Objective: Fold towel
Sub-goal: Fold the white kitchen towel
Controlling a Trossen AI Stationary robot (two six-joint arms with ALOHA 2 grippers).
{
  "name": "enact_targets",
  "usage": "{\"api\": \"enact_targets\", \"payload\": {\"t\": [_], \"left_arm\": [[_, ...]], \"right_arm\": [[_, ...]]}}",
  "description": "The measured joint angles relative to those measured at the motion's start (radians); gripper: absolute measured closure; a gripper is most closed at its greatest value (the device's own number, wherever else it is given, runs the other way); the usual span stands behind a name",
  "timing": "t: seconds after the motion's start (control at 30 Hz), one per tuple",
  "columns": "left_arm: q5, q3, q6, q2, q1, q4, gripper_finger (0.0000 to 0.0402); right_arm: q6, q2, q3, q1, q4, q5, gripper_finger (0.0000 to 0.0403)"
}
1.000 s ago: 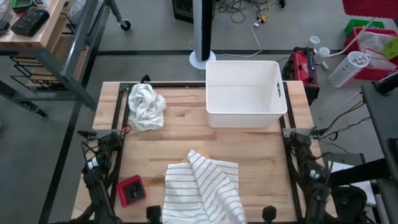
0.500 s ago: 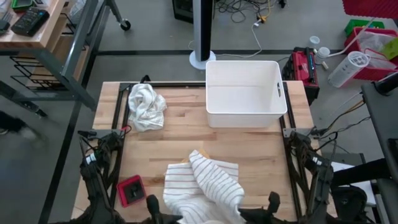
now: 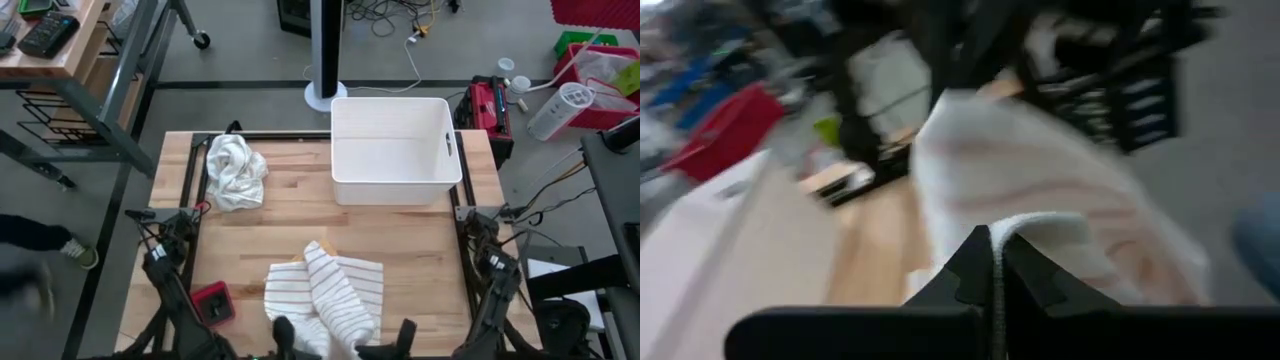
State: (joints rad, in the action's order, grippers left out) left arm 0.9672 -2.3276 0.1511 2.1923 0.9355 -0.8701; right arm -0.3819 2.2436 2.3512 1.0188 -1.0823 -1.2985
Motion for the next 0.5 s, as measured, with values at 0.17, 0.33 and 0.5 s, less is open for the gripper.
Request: {"api": "enact_targets", "payload": {"t": [0.17,0.33,0.5], "left_arm": [[-0.199,0.001,-0.144,0.024,-0.010,0.120,0.0402],[-0.269,0.008,-0.202,0.036,-0.019,0.152,0.0402],[-0.269,0.014,-0.194,0.036,-0.022,0.166,0.0402]], "right_arm": [[0.185,0.038,-0.001,-0.014,0.179,0.092,0.0403],[0.455,0.074,-0.001,-0.027,0.434,0.202,0.0403],[0.550,0.078,-0.001,-0.034,0.535,0.235,0.0403]]}}
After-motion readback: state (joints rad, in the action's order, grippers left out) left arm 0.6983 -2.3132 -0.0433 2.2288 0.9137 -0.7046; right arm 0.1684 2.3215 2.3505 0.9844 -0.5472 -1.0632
